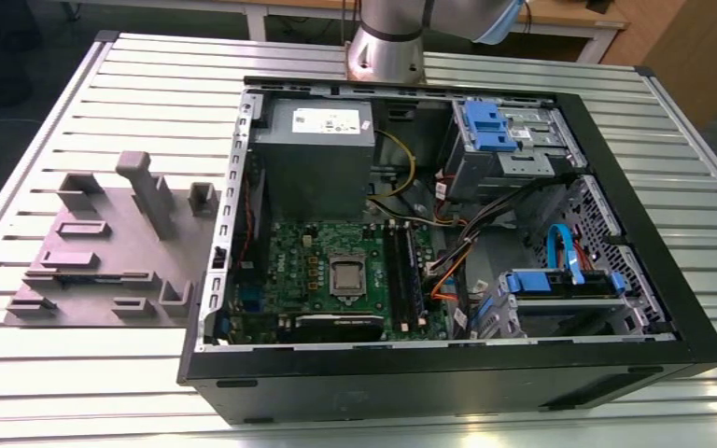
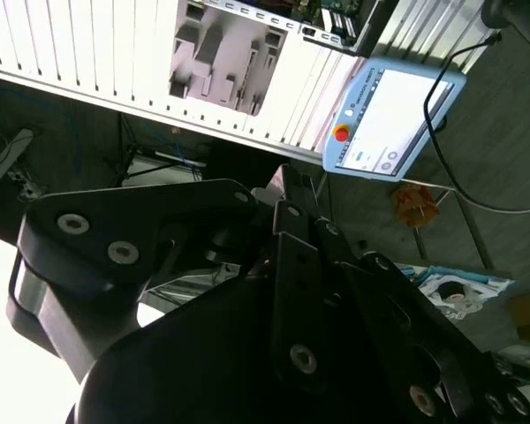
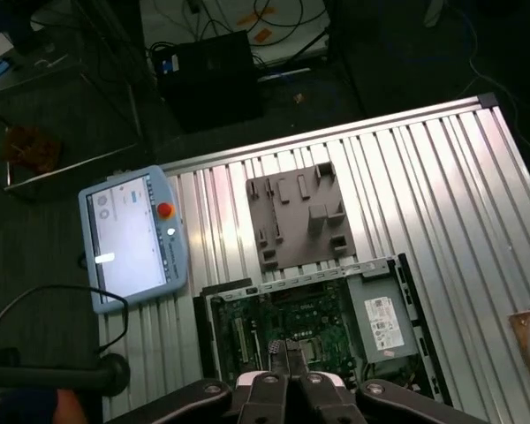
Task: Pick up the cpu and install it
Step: 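Close the cpu cover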
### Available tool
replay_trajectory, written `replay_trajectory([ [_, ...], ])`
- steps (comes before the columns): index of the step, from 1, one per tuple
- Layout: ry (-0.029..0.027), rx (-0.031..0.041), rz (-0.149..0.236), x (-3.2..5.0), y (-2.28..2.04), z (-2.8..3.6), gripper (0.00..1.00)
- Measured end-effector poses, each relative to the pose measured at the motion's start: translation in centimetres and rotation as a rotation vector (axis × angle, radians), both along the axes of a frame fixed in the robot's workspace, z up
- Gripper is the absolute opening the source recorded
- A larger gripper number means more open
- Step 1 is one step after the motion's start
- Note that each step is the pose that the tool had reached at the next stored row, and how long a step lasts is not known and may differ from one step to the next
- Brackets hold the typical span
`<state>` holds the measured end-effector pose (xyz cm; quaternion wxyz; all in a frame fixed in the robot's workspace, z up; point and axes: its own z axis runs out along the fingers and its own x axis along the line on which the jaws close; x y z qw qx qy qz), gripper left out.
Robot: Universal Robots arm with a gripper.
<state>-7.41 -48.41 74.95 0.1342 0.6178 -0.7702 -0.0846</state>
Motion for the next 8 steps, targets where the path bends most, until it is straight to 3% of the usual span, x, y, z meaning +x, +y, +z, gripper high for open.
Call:
replay_trajectory([
  [3,-0.0001,-0.0002,0.000,0.00,0.01,-0.39,0.10],
  [8,-0.0003,0.0001,0.000,0.00,0.00,-0.49,0.10],
])
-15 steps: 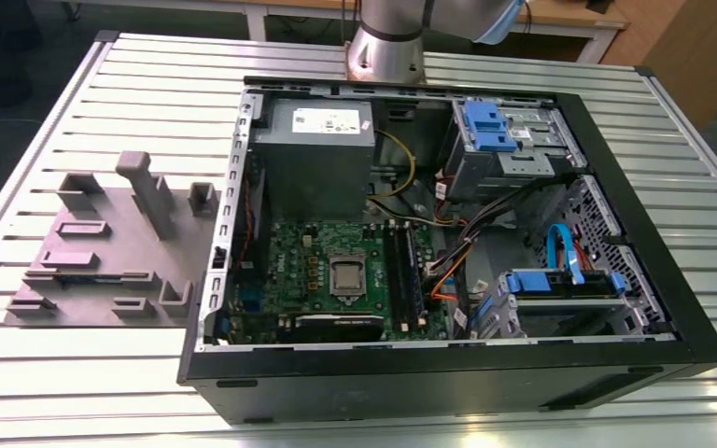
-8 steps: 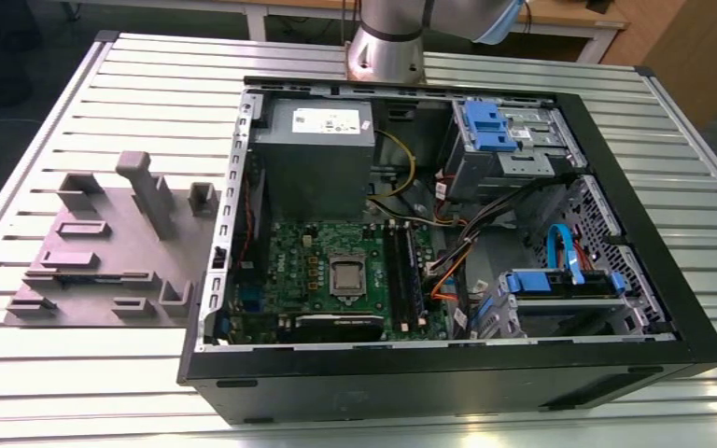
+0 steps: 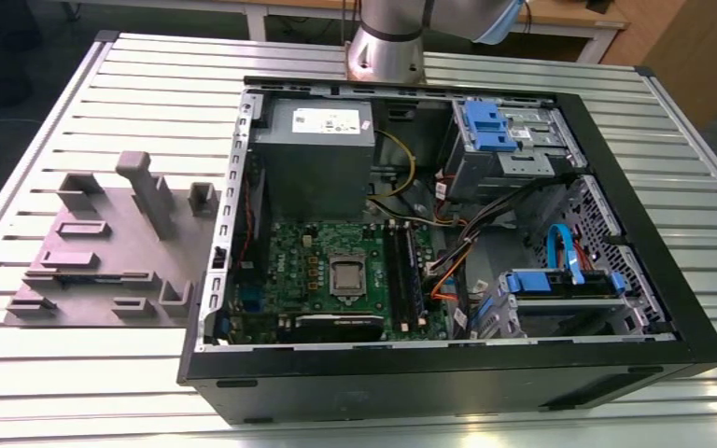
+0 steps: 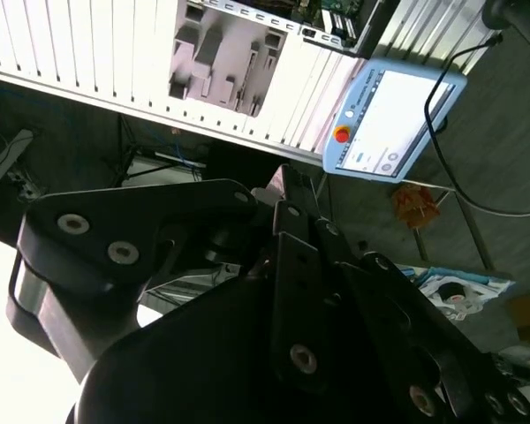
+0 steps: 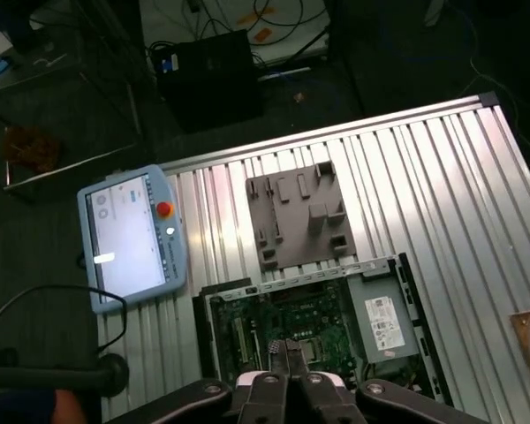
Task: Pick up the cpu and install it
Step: 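Close the cpu cover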
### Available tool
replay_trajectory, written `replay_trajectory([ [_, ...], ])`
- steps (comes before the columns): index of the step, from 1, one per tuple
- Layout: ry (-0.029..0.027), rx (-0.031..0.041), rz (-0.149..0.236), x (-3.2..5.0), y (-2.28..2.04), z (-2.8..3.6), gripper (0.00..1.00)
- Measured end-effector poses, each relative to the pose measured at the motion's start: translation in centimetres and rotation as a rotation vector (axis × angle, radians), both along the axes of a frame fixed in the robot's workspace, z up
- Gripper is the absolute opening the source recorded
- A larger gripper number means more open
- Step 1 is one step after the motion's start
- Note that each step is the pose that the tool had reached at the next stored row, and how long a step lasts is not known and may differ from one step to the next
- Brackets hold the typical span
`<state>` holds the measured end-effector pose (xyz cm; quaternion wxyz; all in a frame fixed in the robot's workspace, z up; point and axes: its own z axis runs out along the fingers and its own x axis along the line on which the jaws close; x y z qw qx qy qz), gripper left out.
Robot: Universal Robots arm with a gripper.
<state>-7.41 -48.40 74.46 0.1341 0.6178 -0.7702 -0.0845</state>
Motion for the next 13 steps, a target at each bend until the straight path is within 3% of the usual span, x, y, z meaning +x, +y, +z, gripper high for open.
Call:
replay_trajectory([
  [8,0.0000,-0.0002,0.000,0.00,0.00,-1.39,0.10],
  [13,0.0000,-0.0002,0.000,0.01,0.01,-1.49,0.10],
])
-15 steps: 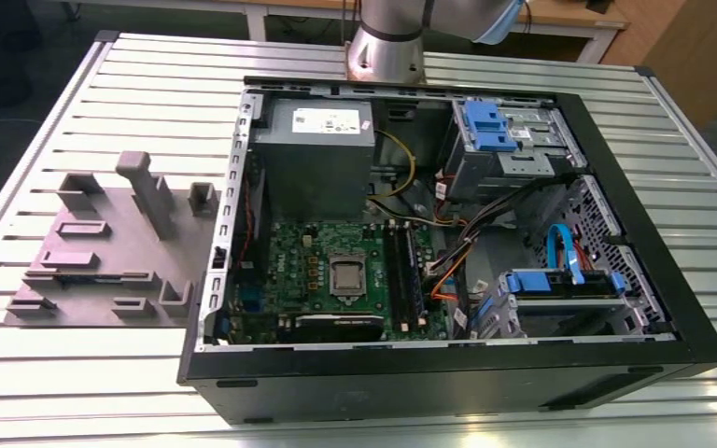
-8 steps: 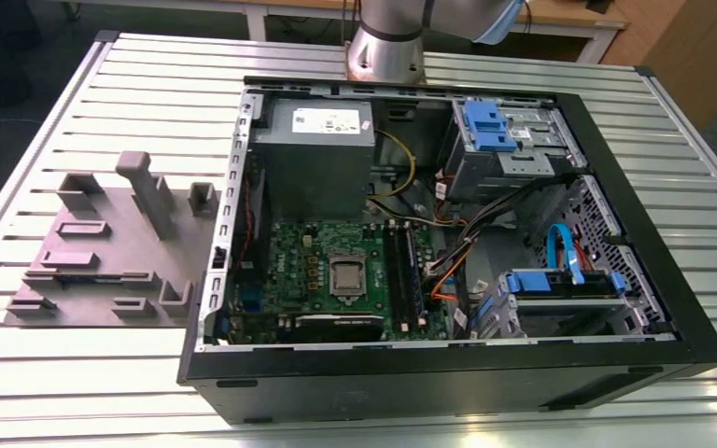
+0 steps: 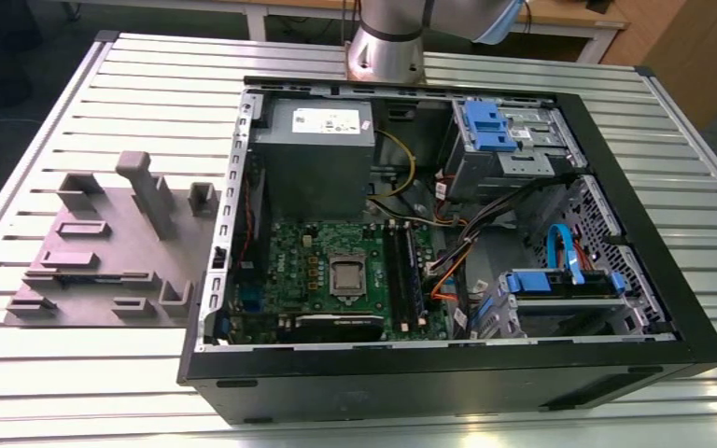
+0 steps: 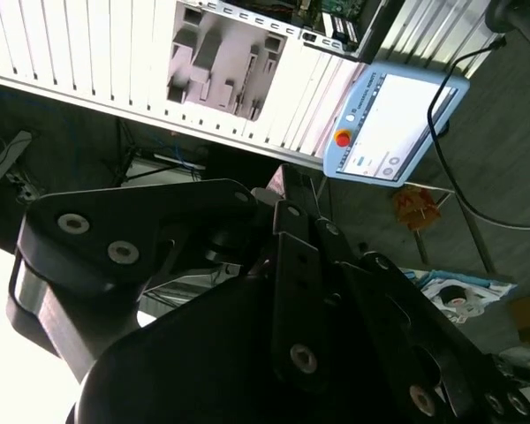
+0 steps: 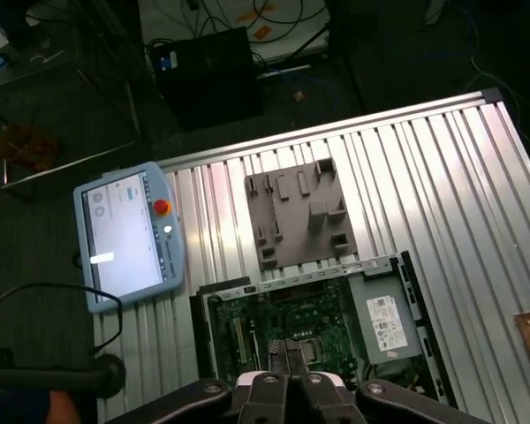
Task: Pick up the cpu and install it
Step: 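Close the cpu cover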
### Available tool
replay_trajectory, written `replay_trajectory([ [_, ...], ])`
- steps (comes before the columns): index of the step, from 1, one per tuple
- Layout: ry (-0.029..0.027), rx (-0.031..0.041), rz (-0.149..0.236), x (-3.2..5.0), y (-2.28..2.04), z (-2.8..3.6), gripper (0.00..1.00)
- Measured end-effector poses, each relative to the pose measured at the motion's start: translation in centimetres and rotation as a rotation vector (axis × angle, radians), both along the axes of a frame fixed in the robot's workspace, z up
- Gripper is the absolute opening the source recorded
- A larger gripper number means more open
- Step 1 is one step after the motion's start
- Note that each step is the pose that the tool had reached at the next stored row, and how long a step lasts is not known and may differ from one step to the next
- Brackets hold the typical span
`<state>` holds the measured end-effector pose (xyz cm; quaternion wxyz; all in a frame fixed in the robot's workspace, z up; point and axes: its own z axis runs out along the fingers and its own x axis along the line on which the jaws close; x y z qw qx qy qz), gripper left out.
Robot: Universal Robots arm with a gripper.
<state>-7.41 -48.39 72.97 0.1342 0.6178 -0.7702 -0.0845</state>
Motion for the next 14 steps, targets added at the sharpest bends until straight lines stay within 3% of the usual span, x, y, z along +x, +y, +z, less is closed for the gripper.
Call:
replay_trajectory([
  [9,-0.0002,0.0000,0.000,-0.01,-0.01,-1.61,0.10],
  [14,-0.0004,0.0001,0.000,0.00,-0.01,-1.66,0.10],
])
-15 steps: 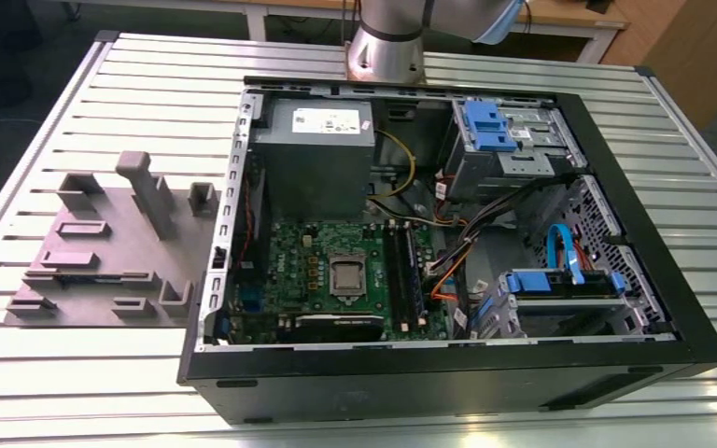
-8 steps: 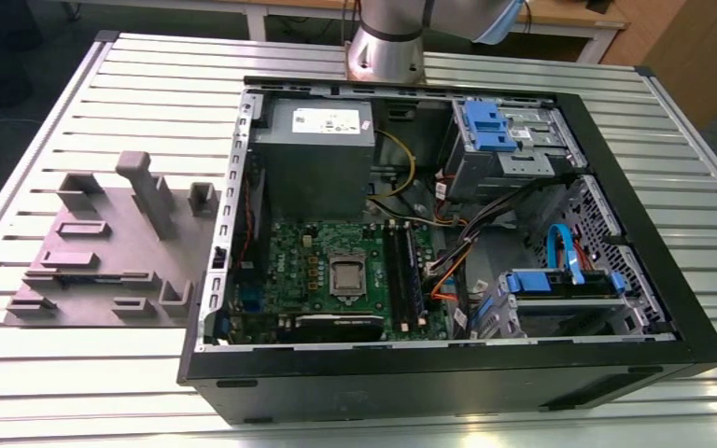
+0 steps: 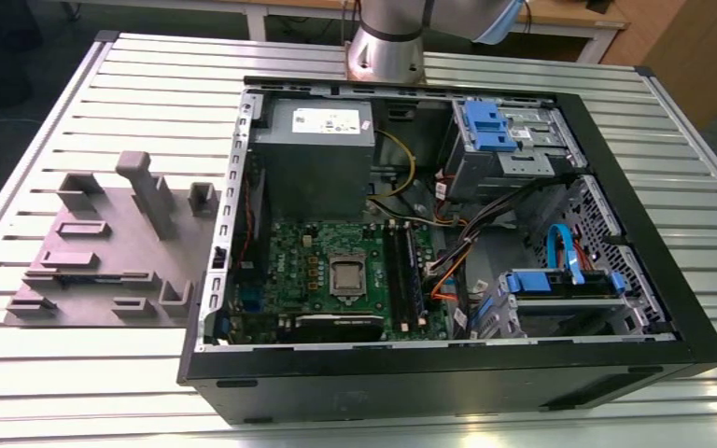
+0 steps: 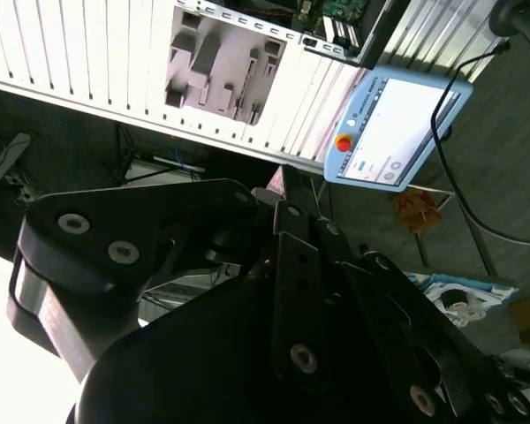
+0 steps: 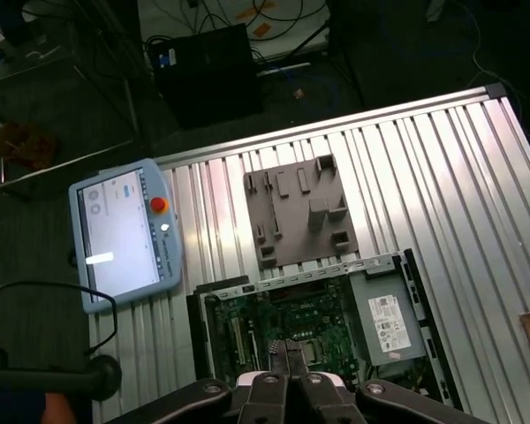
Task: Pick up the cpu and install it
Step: 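Close the cpu cover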
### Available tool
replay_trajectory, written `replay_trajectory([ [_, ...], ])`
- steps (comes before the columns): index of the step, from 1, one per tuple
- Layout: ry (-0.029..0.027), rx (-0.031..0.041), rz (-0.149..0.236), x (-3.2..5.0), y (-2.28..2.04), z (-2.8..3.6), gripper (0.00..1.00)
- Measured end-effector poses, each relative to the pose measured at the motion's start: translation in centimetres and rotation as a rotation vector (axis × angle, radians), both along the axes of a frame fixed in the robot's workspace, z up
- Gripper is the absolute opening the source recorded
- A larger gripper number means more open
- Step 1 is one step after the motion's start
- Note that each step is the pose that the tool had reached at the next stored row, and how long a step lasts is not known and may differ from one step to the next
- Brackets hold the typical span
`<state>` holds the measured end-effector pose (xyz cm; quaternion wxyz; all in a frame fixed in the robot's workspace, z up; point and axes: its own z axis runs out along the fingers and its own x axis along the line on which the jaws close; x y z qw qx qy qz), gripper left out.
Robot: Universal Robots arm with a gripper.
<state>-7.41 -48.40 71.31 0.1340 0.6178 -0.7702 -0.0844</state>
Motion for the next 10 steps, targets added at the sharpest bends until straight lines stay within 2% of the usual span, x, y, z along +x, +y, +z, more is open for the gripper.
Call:
replay_trajectory([
  [1,-0.0048,0.0000,0.000,0.00,0.00,-0.04,0.10],
  [2,-0.0131,-0.0001,0.000,0.00,0.00,-0.08,0.10],
  [3,-0.0279,0.0000,0.000,0.00,0.00,-0.14,0.10],
  [5,-0.0474,0.0001,0.000,0.00,0.00,-0.22,0.10],
  [6,-0.0517,-0.0001,0.000,0.00,0.01,-0.23,0.10],
  [10,-0.0536,0.0001,0.000,0.00,0.00,-0.25,0.10],
])
